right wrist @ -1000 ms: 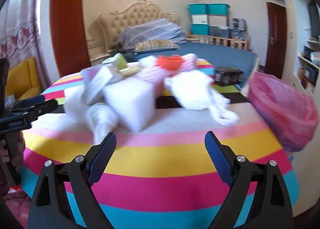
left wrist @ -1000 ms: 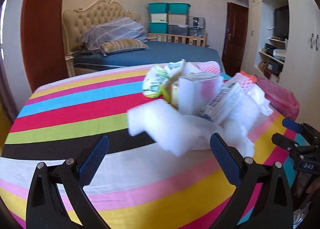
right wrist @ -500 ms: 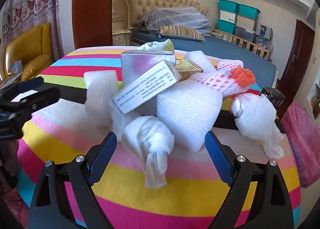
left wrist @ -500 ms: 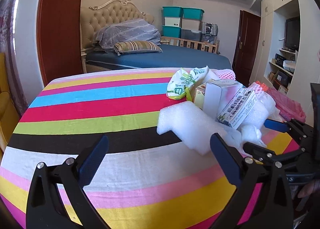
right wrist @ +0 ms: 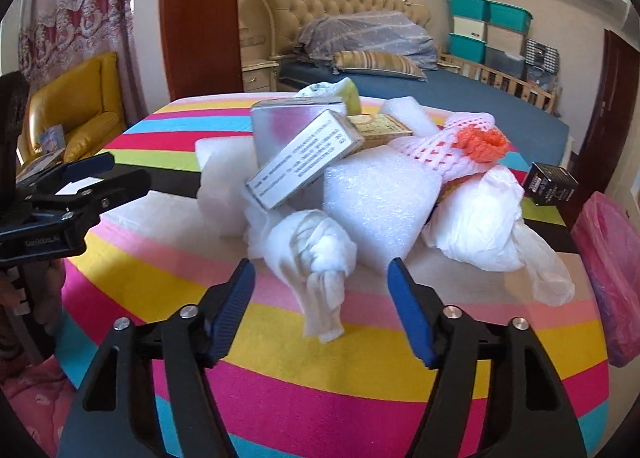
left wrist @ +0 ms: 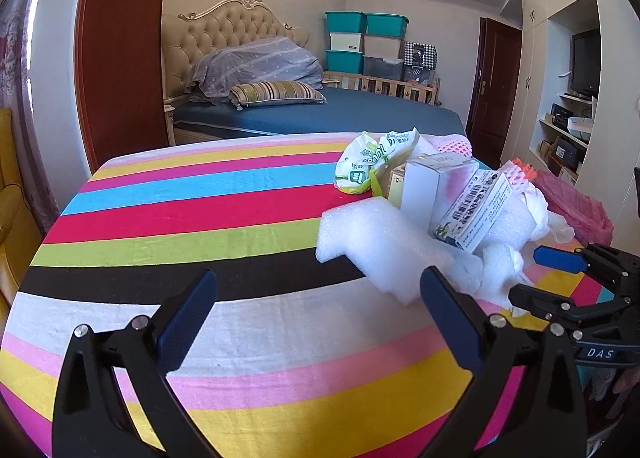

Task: Collect trash
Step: 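Return both grippers to the bed and grasp a white tissue with the right gripper, then lift the tissue with the right gripper while the left gripper grasps a white printed box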

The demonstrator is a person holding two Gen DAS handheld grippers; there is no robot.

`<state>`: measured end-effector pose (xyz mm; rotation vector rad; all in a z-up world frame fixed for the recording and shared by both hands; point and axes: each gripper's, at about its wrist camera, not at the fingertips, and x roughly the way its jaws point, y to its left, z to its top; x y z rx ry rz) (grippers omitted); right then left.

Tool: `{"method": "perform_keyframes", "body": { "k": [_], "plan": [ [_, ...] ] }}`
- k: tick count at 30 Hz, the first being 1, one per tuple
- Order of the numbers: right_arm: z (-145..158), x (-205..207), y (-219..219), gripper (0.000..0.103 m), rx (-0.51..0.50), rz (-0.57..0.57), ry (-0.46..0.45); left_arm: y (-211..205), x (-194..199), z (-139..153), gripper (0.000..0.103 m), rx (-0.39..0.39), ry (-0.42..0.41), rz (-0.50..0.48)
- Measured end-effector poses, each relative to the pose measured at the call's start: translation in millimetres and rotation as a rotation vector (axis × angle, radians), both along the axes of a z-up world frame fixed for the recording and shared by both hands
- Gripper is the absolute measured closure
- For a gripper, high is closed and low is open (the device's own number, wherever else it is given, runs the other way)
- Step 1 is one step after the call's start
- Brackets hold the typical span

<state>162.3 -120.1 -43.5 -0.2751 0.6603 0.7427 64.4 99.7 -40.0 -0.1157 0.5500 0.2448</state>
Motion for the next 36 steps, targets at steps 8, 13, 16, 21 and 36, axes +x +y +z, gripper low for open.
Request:
{"method": "perform_keyframes", "body": {
  "k": [8, 13, 16, 21, 36],
  "plan": [
    [-16, 24, 26, 0.048, -0.036, 0.026, 0.060, 2, -1, 0, 0.005, -0.012, -0.008, 0.005],
    [-16, 25, 20, 0.064, -0.012, 0.022, 0.054, -1, 3, -2, 0.005, -0.026, 0.009, -0.012],
    [-14, 14, 8, 0.067, -0.003, 0.009, 0.023, -9, 4, -1, 0.005, -0.030, 0.014, -0.038],
    [-16, -2, -30, 0.067, 0.016, -0.044, 0.008, -24, 12, 0, 0.005, -0.016, 0.029, -0.078],
    [-20, -3, -125, 0.067, 0.106, -0.210, 0.006, -83, 42, -4, 0.005, -0.026, 0.067, -0.225]
  ]
}}
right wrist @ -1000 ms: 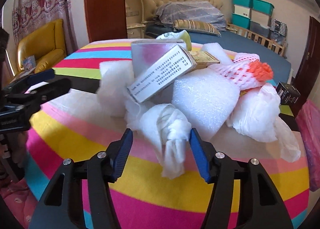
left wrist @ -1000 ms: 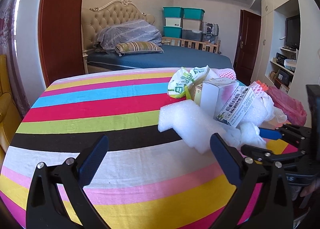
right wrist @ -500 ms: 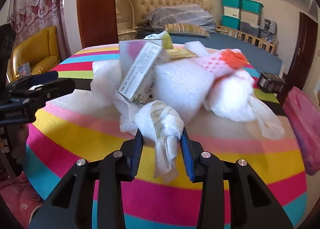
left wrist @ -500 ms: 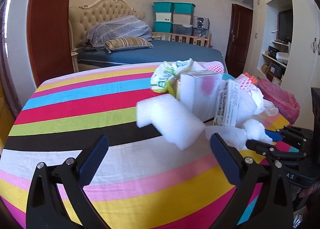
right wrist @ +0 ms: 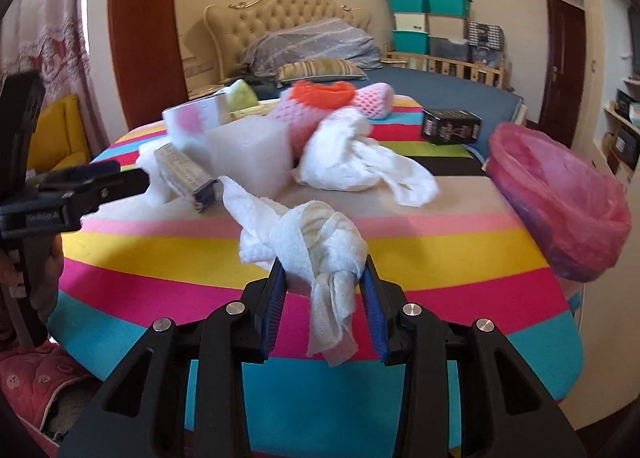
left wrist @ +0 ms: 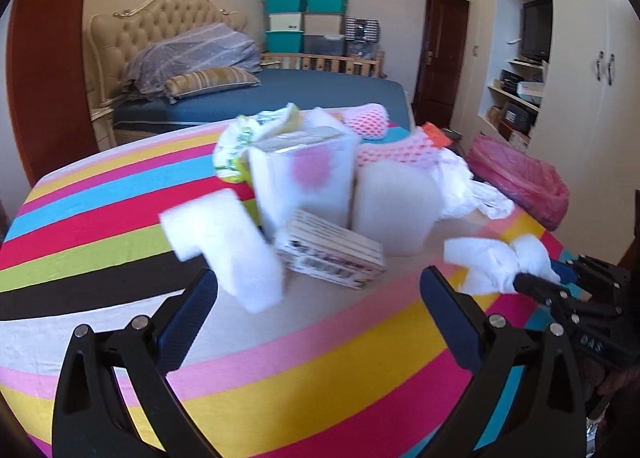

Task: Collect trash
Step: 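Lift the tissue with the right gripper while the left gripper grasps a white printed box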

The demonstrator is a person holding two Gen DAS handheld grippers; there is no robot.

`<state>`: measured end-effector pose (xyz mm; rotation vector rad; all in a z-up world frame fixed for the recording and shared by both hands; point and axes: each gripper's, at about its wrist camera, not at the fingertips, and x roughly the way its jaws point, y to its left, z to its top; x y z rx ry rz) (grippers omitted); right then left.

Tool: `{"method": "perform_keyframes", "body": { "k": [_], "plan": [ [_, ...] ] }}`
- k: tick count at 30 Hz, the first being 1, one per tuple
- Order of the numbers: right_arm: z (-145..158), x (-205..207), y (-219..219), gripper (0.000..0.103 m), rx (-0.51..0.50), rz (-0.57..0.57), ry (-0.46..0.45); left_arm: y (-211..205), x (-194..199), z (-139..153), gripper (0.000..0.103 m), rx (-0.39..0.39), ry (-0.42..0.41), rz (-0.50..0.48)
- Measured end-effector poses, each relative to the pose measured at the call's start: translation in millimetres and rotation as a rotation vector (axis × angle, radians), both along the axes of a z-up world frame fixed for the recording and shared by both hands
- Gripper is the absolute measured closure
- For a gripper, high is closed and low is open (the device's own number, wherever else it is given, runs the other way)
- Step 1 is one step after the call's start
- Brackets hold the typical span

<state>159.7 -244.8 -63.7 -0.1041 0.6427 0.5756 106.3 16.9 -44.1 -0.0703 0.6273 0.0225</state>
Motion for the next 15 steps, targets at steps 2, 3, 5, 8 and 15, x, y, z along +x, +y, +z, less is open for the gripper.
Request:
{"method": "perform_keyframes", "body": {
  "k": [2, 3, 5, 8, 15],
  "plan": [
    [0, 2, -4, 0.067, 0.015, -0.014, 0.007, -2, 1, -1, 0.006, 0.005, 0.002, 0.004],
    [0, 3, -8, 0.067, 0.024, -0.018, 0.011, -2, 3, -3, 0.009, -0.004, 0.010, 0.002],
    [-2, 2, -12, 0.067, 0.036, -0.020, 0.011, 0, 5, -5, 0.011, -0.061, 0.031, -0.026],
    [-5, 5, -13, 0.067, 0.046, -0.019, 0.015, -6, 5, -7, 0.012, -0.122, 0.036, -0.065],
    [-7, 3, -17, 0.067, 0.078, -0.019, 0.014, -30, 28, -25, 0.013, -0.101, 0.112, -0.112]
  ]
}}
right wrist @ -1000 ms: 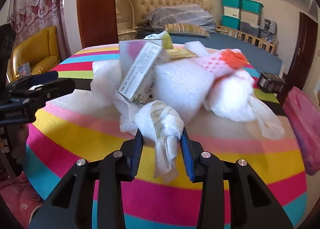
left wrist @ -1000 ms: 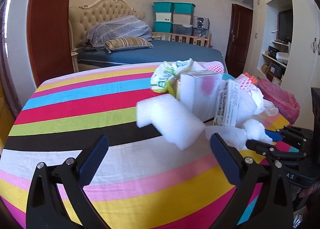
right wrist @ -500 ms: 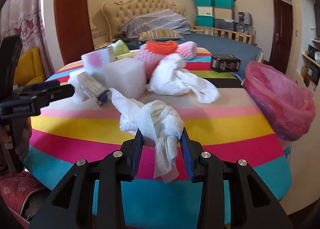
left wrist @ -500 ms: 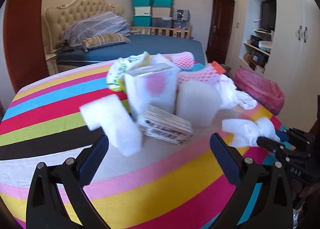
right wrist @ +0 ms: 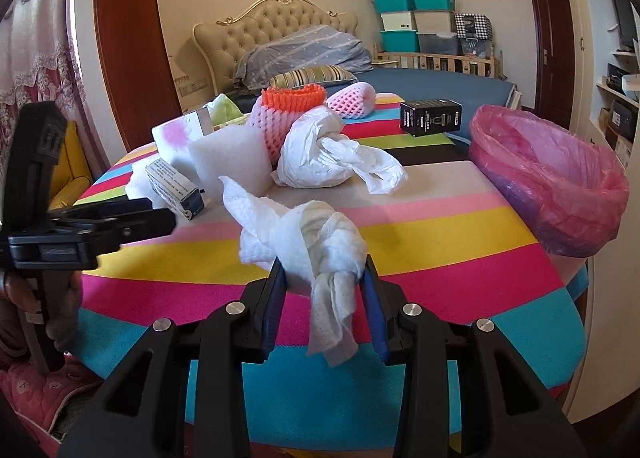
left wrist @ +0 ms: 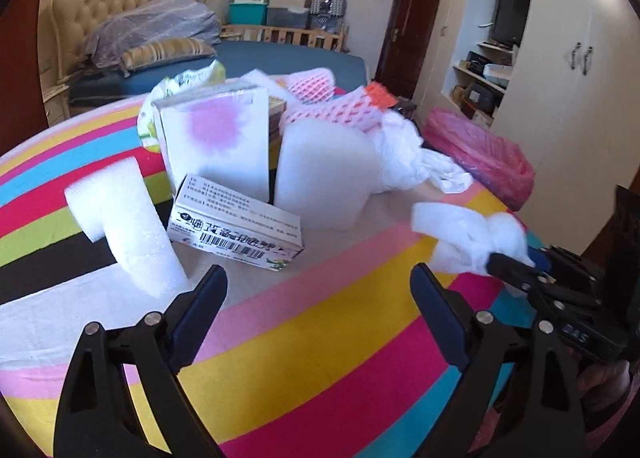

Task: Collect trash
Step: 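Lift the tissue with the right gripper while the left gripper grasps a white printed box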

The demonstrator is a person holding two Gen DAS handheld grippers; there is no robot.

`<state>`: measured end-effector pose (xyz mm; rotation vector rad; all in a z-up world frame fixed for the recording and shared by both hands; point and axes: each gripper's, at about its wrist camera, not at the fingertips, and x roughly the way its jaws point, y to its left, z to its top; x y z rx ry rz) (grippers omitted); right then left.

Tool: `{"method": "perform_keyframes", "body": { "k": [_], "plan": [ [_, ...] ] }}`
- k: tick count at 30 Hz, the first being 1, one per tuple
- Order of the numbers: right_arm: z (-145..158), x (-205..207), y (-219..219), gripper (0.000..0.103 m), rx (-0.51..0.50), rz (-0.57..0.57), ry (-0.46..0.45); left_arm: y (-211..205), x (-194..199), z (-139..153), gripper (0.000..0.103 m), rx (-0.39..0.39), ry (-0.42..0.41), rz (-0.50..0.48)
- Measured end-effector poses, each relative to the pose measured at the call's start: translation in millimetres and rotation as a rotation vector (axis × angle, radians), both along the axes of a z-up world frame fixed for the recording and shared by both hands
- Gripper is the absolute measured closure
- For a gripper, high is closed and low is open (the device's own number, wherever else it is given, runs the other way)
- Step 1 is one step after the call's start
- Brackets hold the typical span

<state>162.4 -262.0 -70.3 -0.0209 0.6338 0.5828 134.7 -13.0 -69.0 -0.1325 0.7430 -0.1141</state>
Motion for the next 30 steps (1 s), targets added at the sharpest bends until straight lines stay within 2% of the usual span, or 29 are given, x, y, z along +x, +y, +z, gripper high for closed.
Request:
{"method": "perform_keyframes", "body": {
  "k": [3, 4, 7, 12, 14, 15, 16, 17, 18, 21, 26, 30],
  "plan": [
    [0, 0, -7, 0.066, 0.010, -0.010, -0.001, 12, 18, -6, 0.013, 0.004, 0.056, 0.084],
    [0, 0, -9, 0.066, 0.015, -0.015, 0.000, 18, 21, -7, 0.013, -0.017, 0.072, 0.111],
    [-2, 3, -16, 0.066, 0.036, -0.028, 0.012, 33, 28, -2, 0.013, -0.015, 0.058, 0.178],
    [-5, 6, -18, 0.066, 0.052, -0.035, 0.029, 30, 40, 1, 0.014, 0.032, 0.060, 0.186],
    [-5, 5, -18, 0.066, 0.051, -0.029, 0.028, 25, 45, -3, 0.015, 0.048, 0.084, 0.168],
    [-6, 4, -18, 0.066, 0.050, -0.028, 0.026, 24, 48, -5, 0.025, 0.039, 0.099, 0.149],
    [-5, 4, -19, 0.066, 0.050, -0.028, 0.024, 23, 50, -7, 0.030, 0.031, 0.114, 0.132],
    [-5, 4, -20, 0.066, 0.051, -0.029, 0.023, 20, 49, -7, 0.035, 0.038, 0.108, 0.132],
    [-4, 4, -20, 0.066, 0.052, -0.030, 0.022, 19, 48, -6, 0.047, 0.038, 0.105, 0.114],
    [-3, 4, -22, 0.066, 0.052, -0.034, 0.019, 13, 42, -8, 0.066, 0.062, 0.103, 0.076],
    [-1, 1, -20, 0.066, 0.047, -0.027, 0.013, 9, 29, -9, 0.070, 0.047, 0.086, 0.057],
    [-1, 0, -18, 0.066, 0.045, -0.021, 0.009, 14, 21, -6, 0.071, 0.064, 0.069, 0.083]
  ]
}}
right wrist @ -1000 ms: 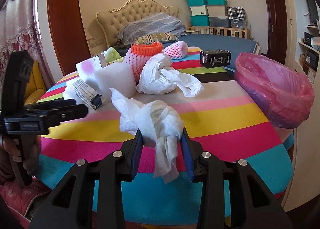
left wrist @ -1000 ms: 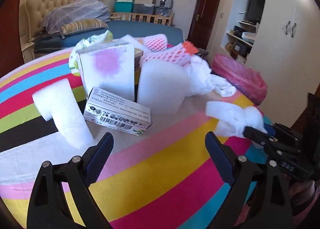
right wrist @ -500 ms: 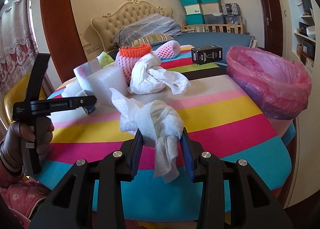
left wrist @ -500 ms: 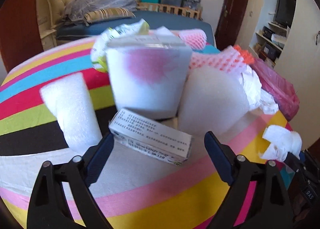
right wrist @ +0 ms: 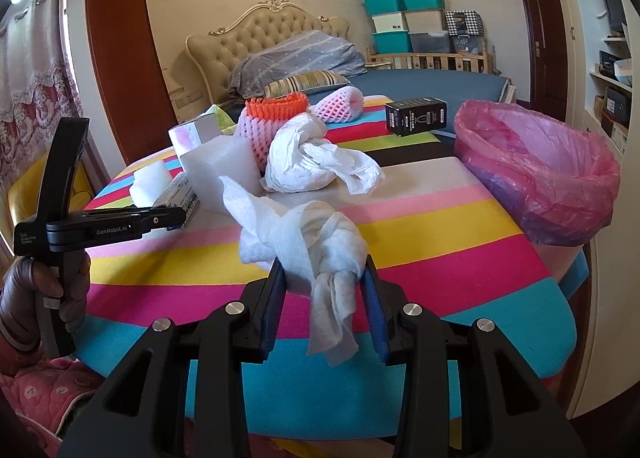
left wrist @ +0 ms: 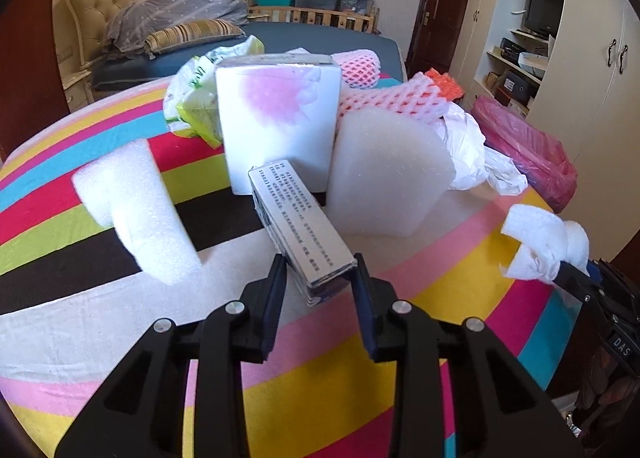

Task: Collect trash
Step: 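Lift the tissue with the right gripper while the left gripper grasps a white printed box, then carry tissue and box to the pink wastebasket and open both grippers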

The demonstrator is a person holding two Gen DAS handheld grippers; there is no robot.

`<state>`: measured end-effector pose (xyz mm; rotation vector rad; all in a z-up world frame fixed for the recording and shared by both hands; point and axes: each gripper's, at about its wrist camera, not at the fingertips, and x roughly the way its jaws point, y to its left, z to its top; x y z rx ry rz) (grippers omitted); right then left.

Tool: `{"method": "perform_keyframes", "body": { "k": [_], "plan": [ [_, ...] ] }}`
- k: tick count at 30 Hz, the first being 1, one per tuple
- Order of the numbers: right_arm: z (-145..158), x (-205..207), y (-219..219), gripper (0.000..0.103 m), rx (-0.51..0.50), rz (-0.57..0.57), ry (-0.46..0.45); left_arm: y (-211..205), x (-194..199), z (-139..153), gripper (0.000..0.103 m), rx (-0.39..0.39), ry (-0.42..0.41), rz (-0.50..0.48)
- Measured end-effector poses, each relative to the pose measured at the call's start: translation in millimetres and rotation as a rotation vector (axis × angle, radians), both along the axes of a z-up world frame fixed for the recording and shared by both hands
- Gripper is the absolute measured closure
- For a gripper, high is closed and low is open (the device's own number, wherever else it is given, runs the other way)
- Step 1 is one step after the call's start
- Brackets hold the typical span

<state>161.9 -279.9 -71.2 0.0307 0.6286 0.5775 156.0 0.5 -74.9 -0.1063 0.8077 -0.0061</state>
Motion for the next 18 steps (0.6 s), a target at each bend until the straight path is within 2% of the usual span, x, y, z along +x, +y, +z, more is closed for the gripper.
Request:
{"method": "perform_keyframes", "body": {
  "k": [5, 10, 14, 18],
  "plan": [
    [0, -1, 1, 0.066, -0.002, 0.004, -0.001, 2, -15, 6, 0.072, 0.014, -0.026, 0.006],
    [5, -4, 1, 0.066, -0.001, 0.007, -0.014, -1, -37, 24, 0.072, 0.034, -0.119, -0.001],
    [10, -6, 0, 0.066, -0.002, 0.000, -0.031, -17, -51, 39, 0.072, 0.066, -0.198, -0.041],
    [14, -7, -5, 0.066, -0.001, -0.015, -0.043, -36, -55, 46, 0.072, 0.085, -0.235, -0.088]
  ]
}}
